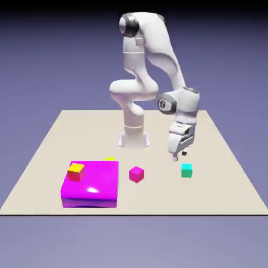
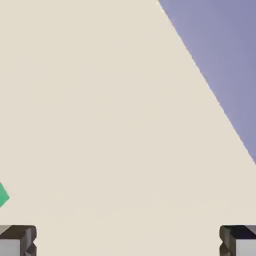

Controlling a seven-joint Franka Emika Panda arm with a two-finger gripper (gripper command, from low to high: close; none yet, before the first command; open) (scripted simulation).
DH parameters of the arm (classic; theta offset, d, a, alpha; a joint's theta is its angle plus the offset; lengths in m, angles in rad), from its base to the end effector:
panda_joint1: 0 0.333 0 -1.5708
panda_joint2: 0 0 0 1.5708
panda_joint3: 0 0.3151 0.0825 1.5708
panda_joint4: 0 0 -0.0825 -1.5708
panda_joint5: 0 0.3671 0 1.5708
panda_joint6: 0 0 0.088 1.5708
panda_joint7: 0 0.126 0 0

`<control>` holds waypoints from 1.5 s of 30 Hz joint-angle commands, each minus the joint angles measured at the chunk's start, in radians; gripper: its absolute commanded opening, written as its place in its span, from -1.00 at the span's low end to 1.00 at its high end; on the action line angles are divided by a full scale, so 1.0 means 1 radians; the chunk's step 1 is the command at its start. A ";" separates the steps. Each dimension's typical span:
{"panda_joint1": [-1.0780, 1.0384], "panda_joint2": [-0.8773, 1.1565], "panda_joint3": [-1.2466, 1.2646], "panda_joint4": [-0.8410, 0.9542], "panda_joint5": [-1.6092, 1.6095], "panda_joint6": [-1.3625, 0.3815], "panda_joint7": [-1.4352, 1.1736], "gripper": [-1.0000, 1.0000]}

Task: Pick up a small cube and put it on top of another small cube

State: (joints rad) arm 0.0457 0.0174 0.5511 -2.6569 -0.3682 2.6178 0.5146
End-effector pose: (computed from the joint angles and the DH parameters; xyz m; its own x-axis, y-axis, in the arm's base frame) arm 0.3336 0.2336 0.2260 0.9180 0.3964 0.0087 0.3891 -0.9049 0.1725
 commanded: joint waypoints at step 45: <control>-0.427 0.056 -0.556 0.376 0.496 -0.440 0.885 -1.00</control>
State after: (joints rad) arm -0.3983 0.0737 -0.0045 -2.2813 0.1311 2.1785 1.3981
